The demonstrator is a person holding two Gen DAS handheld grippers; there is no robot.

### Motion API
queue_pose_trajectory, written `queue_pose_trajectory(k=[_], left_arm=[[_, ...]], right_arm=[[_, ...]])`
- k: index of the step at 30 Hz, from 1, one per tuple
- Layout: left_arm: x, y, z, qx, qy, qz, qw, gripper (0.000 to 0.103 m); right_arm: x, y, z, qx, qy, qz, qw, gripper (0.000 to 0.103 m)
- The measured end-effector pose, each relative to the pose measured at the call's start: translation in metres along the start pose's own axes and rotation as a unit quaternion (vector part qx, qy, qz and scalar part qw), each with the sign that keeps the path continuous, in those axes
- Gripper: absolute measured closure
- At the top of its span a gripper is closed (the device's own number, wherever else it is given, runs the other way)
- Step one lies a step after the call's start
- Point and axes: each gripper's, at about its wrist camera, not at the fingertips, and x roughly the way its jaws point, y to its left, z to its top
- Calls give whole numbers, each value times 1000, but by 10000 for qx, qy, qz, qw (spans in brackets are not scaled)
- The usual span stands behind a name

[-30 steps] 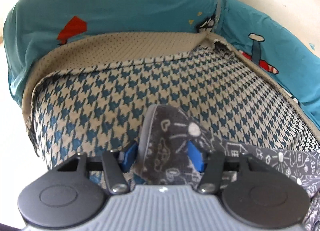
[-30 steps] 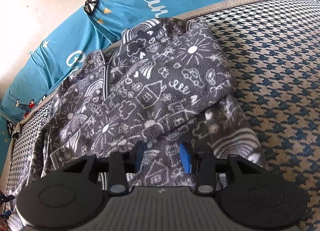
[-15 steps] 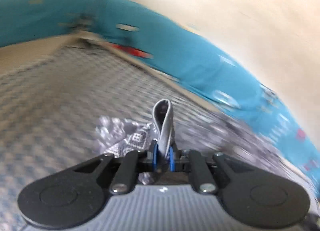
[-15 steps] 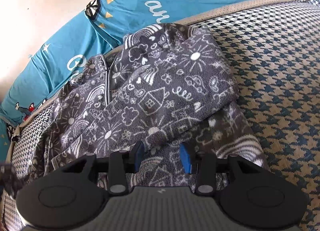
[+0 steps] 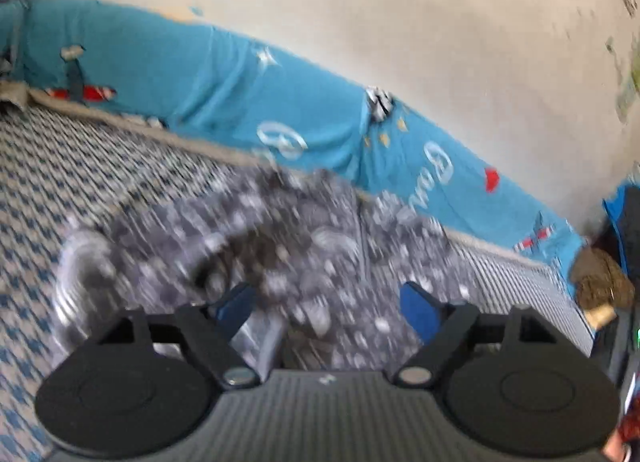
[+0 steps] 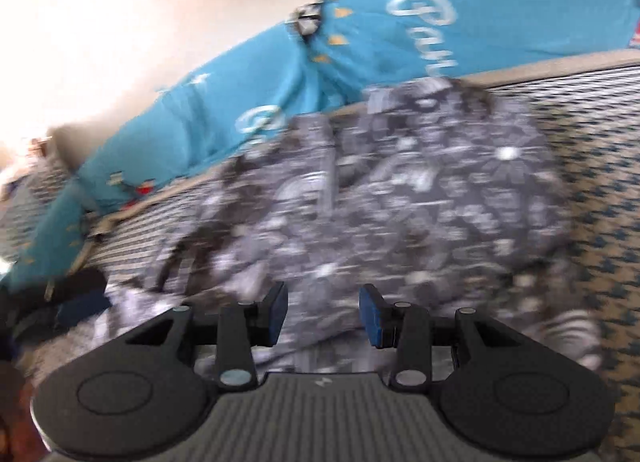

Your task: Fold clothes

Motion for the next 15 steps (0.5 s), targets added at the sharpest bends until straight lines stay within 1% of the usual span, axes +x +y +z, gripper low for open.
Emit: queue_pose_trajectory(k=[3,6,10,13,15], left_arm=[[-5,18,24,-76,-164,367,9992,12],[0,40,44,-240,-220,652,9973,8],[13,69,47,-741,-33,939,9928,8],[23,79,48,-836,82,1143,9899,7],[26,84,50,-857,75,1188,9892,5]], right_arm=[[6,16,-3,-134,86,559,9983,64],[17,36,-8,-465,165,876,9949,64],[33,53,-13,-702,326,1029,9917,64],[45,61,-16,-789,461,1084,9899,64],[53,66,-18,-846,551,1120,9886,64]])
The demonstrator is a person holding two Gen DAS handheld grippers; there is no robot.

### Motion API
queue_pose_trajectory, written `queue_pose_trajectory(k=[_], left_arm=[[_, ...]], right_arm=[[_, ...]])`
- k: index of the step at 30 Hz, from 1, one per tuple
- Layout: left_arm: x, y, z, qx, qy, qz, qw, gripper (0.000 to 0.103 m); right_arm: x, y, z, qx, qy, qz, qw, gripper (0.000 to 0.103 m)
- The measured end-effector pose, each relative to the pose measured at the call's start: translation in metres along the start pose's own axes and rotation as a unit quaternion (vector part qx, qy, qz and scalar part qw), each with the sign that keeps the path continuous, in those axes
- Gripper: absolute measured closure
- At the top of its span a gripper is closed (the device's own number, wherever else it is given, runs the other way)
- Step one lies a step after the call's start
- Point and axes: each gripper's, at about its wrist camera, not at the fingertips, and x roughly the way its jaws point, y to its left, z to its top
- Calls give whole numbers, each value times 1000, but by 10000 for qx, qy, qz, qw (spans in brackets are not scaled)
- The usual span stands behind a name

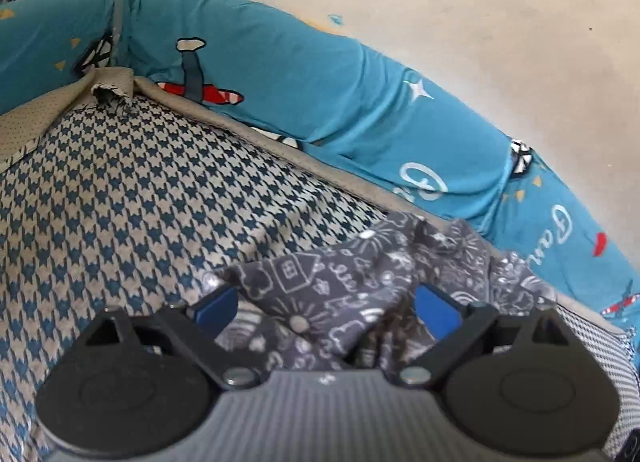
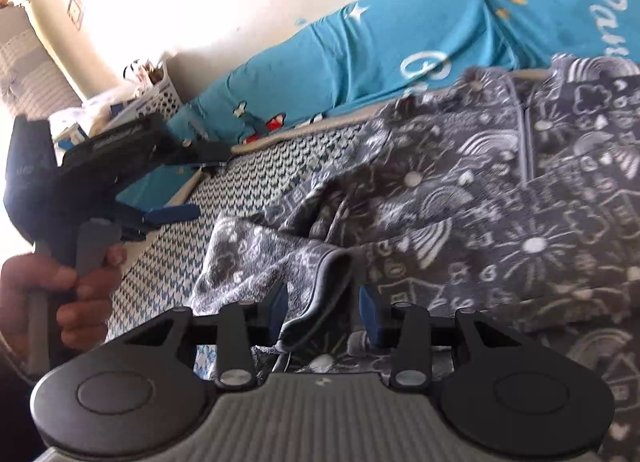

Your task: Fold clothes

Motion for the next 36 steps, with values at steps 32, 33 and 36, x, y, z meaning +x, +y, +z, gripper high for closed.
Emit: queue_pose_trajectory(k=[32,33,36], left_arm=[[8,24,5,-540,-46,119,9985,0],[10,21,3,-464,11,113,9989,0],[20,9,-3,-245,182,83,9995,0]], right_arm=[[-70,-34,97,193,-2366,-1966,9513,96],[-71,-44,96,337,-2269,-2162,9490,96],[-75,-71,92,765,-1954,-2695,9399,96]])
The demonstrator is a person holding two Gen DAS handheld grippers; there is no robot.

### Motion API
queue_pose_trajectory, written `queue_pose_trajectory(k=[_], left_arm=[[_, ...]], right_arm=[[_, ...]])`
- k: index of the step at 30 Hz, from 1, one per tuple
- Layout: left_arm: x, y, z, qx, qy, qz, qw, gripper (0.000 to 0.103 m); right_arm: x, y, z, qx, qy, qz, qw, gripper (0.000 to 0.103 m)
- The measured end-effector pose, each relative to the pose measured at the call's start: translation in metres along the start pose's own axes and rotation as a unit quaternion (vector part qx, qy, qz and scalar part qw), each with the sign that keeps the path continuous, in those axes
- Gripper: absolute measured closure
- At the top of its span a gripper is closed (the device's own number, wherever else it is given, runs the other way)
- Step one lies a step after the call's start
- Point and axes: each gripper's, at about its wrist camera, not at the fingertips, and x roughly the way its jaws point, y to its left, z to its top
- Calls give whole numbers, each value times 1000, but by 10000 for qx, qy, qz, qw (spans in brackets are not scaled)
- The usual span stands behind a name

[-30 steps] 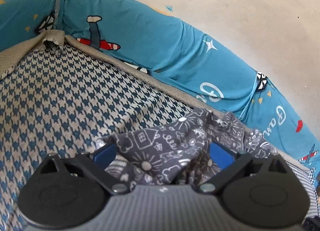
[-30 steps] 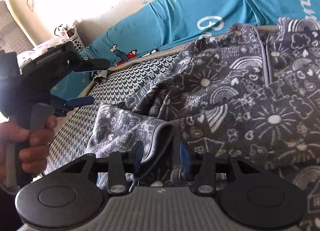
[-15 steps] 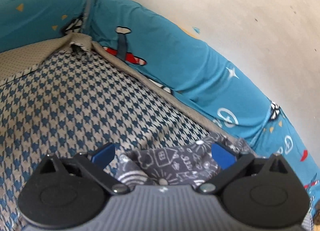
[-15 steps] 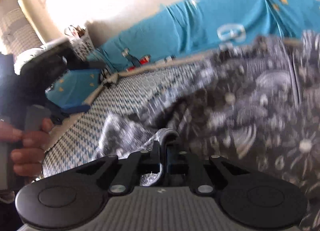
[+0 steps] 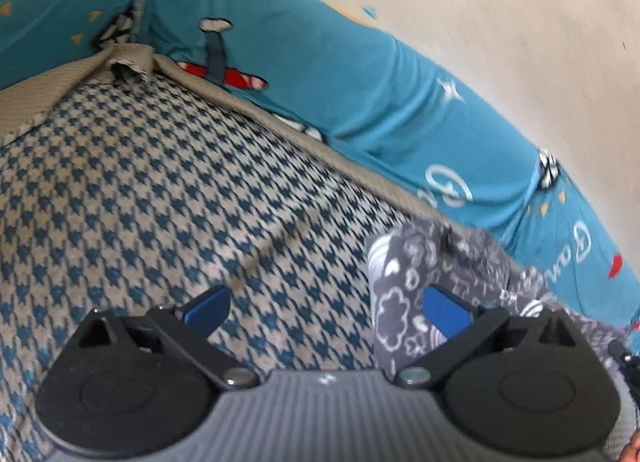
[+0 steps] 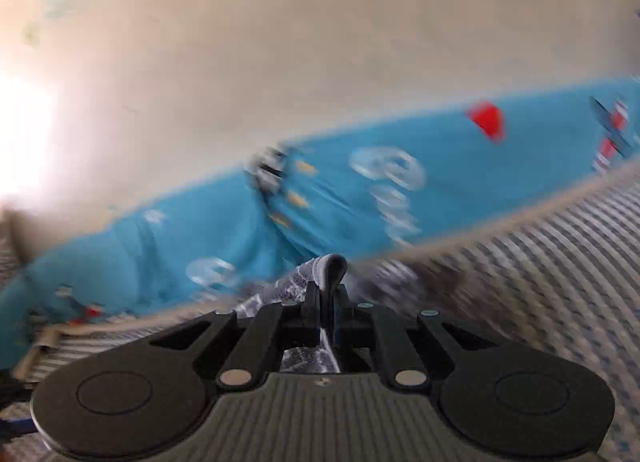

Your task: Fold clothes

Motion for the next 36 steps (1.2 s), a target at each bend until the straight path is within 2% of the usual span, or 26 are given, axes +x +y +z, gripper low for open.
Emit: queue_pose_trajectory(k=[2,8,12,19,24,25,29,31,36], left_arm=[[6,-9,-4,146,96,-19,9998,0],[21,-30,-18,541,301,-25,9981,0],[30,-42,-30,890,623,-57,9941,0],[33,-62,-54,1956,814,160,9772,0],[39,-68,-63,2276,940,131,9691,0],[40,-68,-65,2306,933,136,9685,0],[43,-63,-69,2312,930,167,9683,0],[43,-60,-68,2253,888,185,9701,0],[45,-57,-64,2092,784,195,9745,0]], right_arm=[[4,-9,-6,125,255,-145,9995,96],[-4,-31,-5,116,132,-743,9971,95],[11,-38,-15,89,894,-962,9913,95],[4,-33,-10,-43,588,-846,9947,87],[0,-29,-7,-136,370,-763,9963,82],[0,-26,-6,-154,358,-649,9971,82],[8,-4,-7,-214,562,594,9964,81],[13,8,-7,-274,668,1178,9904,81],[26,51,-23,-763,1018,1995,9716,81]])
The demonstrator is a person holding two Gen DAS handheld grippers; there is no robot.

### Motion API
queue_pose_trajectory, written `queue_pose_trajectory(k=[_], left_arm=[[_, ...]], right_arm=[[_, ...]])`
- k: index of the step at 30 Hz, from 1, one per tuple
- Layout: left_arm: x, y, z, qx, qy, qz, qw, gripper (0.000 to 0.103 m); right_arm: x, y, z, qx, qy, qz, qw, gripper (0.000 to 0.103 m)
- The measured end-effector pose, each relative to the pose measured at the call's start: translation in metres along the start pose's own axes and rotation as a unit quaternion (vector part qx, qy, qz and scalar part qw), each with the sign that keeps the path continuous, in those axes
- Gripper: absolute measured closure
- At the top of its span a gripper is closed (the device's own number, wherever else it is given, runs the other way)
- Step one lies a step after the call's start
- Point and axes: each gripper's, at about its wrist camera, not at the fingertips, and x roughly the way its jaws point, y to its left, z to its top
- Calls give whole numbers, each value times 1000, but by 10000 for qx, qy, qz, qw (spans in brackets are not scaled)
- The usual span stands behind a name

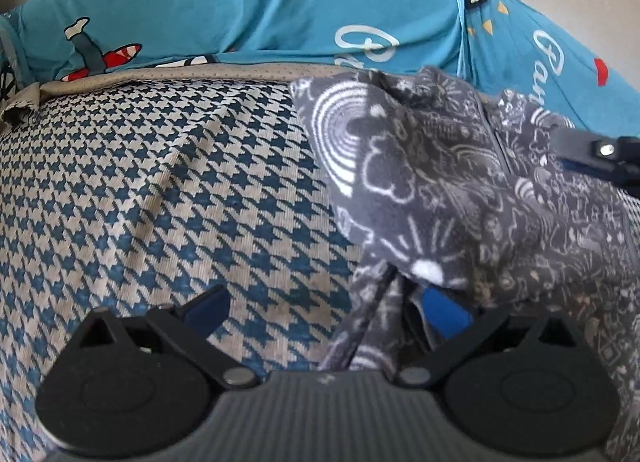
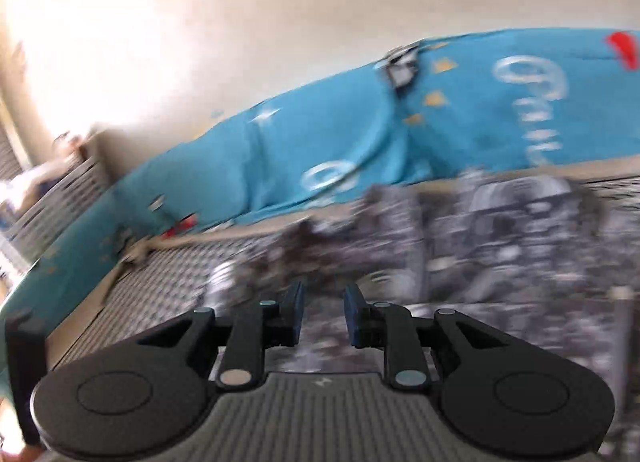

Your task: Fold clothes

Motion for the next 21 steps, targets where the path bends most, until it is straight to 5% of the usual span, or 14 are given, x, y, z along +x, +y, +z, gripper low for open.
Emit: queue_pose_trajectory(k=[3,7,14,19,21], left_arm=[[2,1,0,-66,-6,38,10000,0],[3,1,0,-165,8,-21,9999,0],[6,1,1,-206,47,-42,9998,0],[10,0,1,-206,94,-53,9997,0],[11,-1,1,-183,93,-38,9998,0]], right_arm=[[19,15,2,-467,90,213,9986,76],[43,28,5,-784,43,338,9963,55],[78,35,13,-1023,122,577,9930,45],[94,37,13,-1110,130,584,9920,47],[100,37,13,-1145,134,587,9916,78]])
